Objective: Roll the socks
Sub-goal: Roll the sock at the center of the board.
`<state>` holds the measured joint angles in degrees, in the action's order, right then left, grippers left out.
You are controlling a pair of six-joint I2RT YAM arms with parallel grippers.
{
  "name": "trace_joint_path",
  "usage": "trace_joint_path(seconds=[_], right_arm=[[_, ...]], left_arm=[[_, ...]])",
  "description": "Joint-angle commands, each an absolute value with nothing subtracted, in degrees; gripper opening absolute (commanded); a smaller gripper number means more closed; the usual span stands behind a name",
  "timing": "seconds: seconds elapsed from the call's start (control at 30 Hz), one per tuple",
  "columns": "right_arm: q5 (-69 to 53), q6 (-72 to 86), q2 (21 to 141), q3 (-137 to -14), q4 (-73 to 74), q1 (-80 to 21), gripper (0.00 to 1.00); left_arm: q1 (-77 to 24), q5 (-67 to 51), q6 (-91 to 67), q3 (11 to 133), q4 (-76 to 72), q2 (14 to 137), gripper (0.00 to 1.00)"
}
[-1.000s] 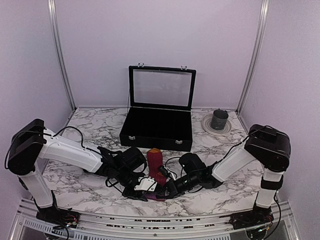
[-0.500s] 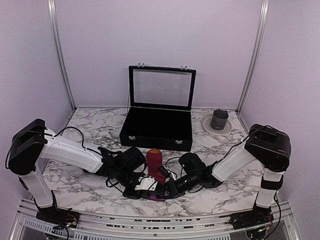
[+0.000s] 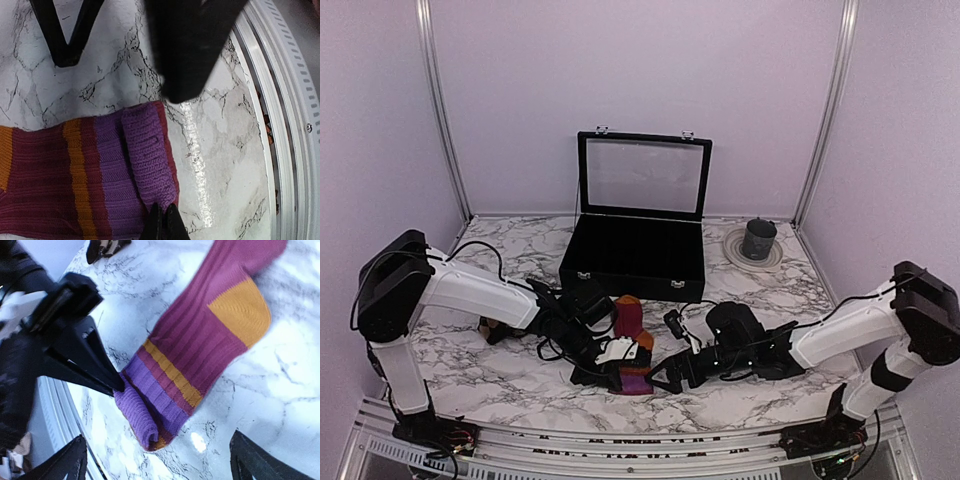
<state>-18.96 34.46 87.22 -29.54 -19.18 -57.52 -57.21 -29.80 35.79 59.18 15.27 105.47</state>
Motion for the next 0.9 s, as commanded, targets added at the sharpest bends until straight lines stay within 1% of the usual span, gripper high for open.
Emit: trace_joint_path(seconds=[0.0, 0.03, 0.07, 0.1, 0.13, 0.17, 0.2, 0.23, 0.33, 0.37, 0.43, 0.47, 0.57, 0.63, 0.73, 0.77, 0.87], right_arm=[[4.4, 22.8, 79.0, -31.3, -11.7, -63.6, 1.00], [8.3, 22.5, 77.6, -31.7, -10.2, -64.0, 1.00], [9.9, 22.3, 75.7, -31.2, -10.0, -64.0, 0.86], [7.8, 20.6, 73.8, -29.8, -13.8, -63.0, 0.56], [1.8, 18.1, 71.9, -27.9, -18.0, -60.8, 0.77], [2.1, 20.4, 70.4, -26.5, -19.1, -58.7, 0.96], [5.7, 23.9, 69.2, -25.8, -18.0, -57.4, 1.00], [7.4, 25.6, 68.0, -25.1, -17.6, -56.7, 1.00], [10.1, 27.1, 63.2, -19.8, -23.2, -56.4, 1.00], [13.0, 28.9, 61.5, -18.3, -23.4, -56.4, 1.00], [19.0, 31.5, 57.8, -17.1, -20.5, -56.3, 1.00], [19.8, 30.2, 56.3, -17.1, -19.2, -56.2, 1.00], [17.8, 26.7, 50.9, -16.6, -18.0, -56.2, 1.00], [11.6, 23.8, 48.6, -15.3, -20.9, -56.2, 1.00], [2.4, 18.3, 52.6, -15.6, -22.8, -56.8, 0.99], [1.4, 15.7, 55.4, -16.3, -22.6, -58.0, 0.97], [4.3, 6.2, 65.2, -19.1, -23.4, -66.1, 0.89]], left_arm=[[-55.6, -34.2, 33.9, 62.2, 23.6, 108.2, 0.00], [-55.5, -34.6, 33.8, 62.6, 24.2, 108.5, 0.00], [-55.3, -35.2, 33.8, 63.2, 24.7, 108.7, 0.00], [-55.2, -35.7, 33.7, 63.6, 25.3, 109.0, 0.00], [-55.0, -36.1, 33.5, 64.0, 25.8, 109.4, 0.00], [-54.9, -36.3, 33.3, 64.5, 26.3, 109.8, 0.00], [-54.8, -36.4, 33.2, 65.1, 26.9, 110.5, 0.00], [-54.8, -36.5, 33.4, 65.6, 27.6, 111.0, 0.00], [-54.4, -36.3, 33.4, 66.6, 28.5, 112.3, 0.00], [-54.3, -36.3, 33.5, 66.7, 28.6, 112.3, 0.00], [-54.0, -36.7, 33.5, 66.6, 28.6, 112.0, 0.00], [-54.0, -36.9, 33.5, 66.5, 28.6, 111.9, 0.00], [-53.6, -37.4, 33.7, 66.6, 29.1, 111.9, 0.00], [-53.2, -37.8, 33.8, 67.1, 29.9, 112.3, 0.00], [-52.6, -38.4, 33.9, 68.2, 30.9, 113.3, 0.00], [-52.4, -38.5, 33.9, 68.6, 31.5, 113.6, 0.00], [-52.0, -39.0, 33.8, 69.5, 32.4, 114.6, 0.00]])
